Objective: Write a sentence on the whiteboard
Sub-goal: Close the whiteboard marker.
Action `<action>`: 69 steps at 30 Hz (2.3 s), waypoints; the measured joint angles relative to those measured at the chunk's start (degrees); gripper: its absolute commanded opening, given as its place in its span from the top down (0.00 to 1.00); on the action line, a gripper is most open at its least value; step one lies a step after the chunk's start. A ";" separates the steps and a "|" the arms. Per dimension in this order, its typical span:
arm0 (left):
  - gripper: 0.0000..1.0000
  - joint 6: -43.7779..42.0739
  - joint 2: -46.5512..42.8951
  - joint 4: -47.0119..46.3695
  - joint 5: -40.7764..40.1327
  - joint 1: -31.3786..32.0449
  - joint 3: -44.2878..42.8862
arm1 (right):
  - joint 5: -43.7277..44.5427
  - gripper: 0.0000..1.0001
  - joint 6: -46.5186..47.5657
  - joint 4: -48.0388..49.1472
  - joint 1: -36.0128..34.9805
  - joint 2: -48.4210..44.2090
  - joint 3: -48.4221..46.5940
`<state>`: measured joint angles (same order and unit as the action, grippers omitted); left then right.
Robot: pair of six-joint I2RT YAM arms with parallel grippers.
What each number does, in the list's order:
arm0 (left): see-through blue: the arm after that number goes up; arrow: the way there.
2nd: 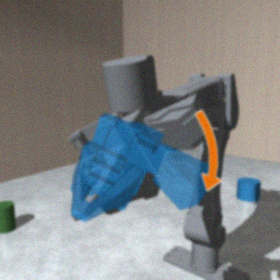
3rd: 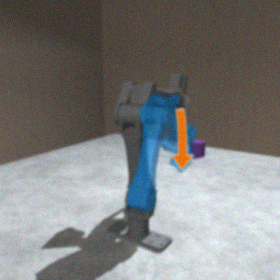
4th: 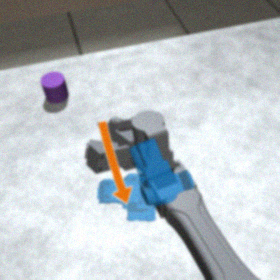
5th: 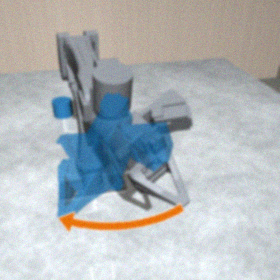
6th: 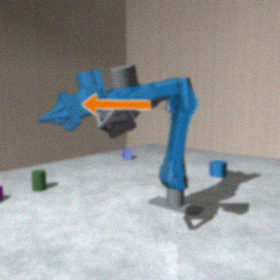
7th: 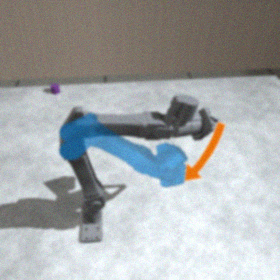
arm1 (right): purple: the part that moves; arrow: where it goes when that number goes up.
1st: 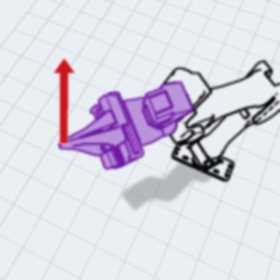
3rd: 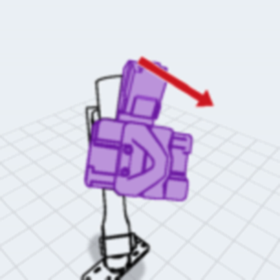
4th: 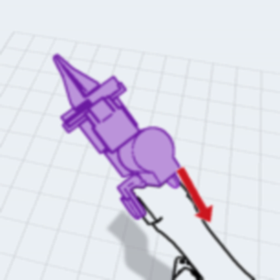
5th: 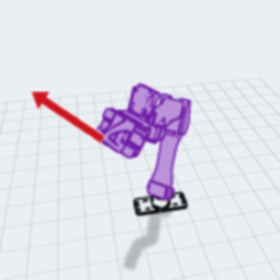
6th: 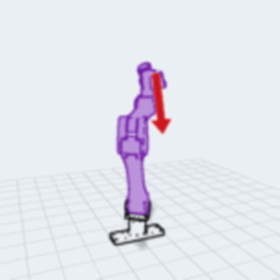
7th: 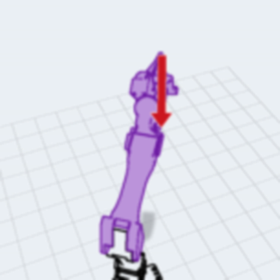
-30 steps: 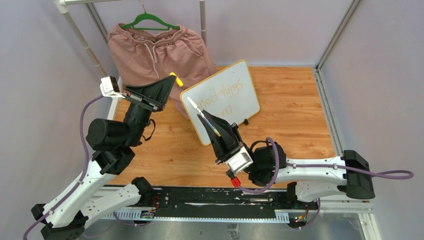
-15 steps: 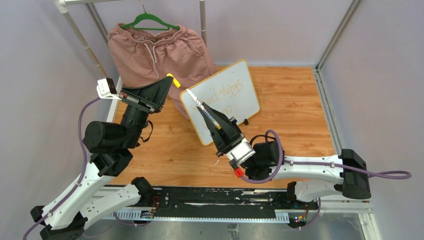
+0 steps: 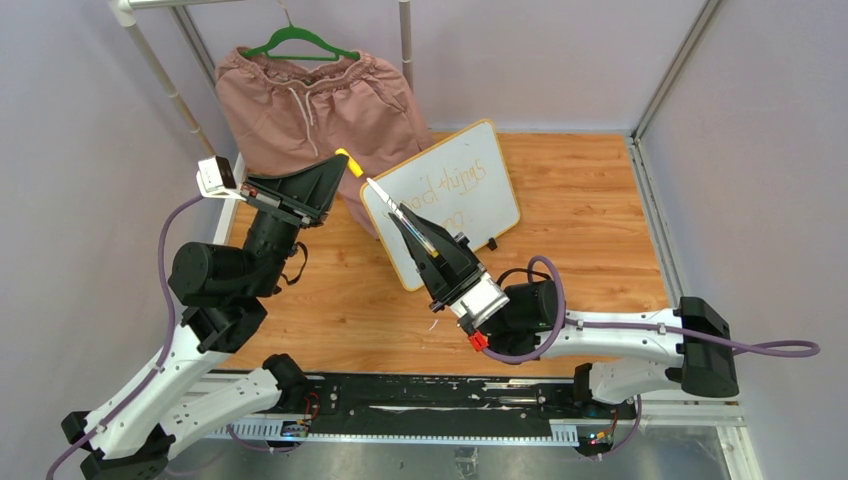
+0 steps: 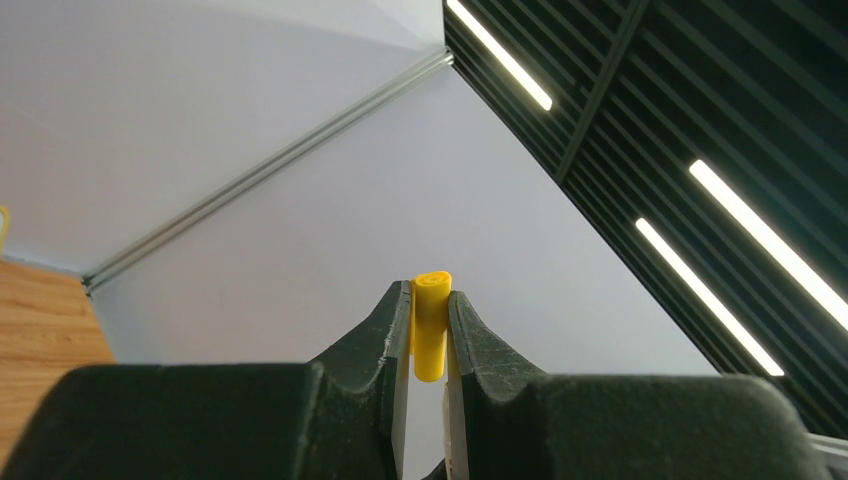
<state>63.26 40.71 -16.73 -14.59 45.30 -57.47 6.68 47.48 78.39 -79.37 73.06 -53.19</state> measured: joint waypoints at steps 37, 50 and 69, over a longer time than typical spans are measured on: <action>1.00 0.66 -0.37 0.00 1.79 0.00 0.07 | 0.42 1.00 -1.42 -0.24 0.02 1.77 -0.79; 1.00 0.83 -0.70 -0.98 1.79 0.00 0.44 | 0.44 1.00 -1.46 -0.37 0.02 2.36 -1.84; 1.00 -1.09 -1.81 -0.96 0.17 0.00 0.63 | 0.46 1.00 -1.90 -0.39 0.02 1.33 -1.68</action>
<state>62.17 38.89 -17.69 -14.41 45.30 -56.84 7.14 45.58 78.00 -79.35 74.39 -54.87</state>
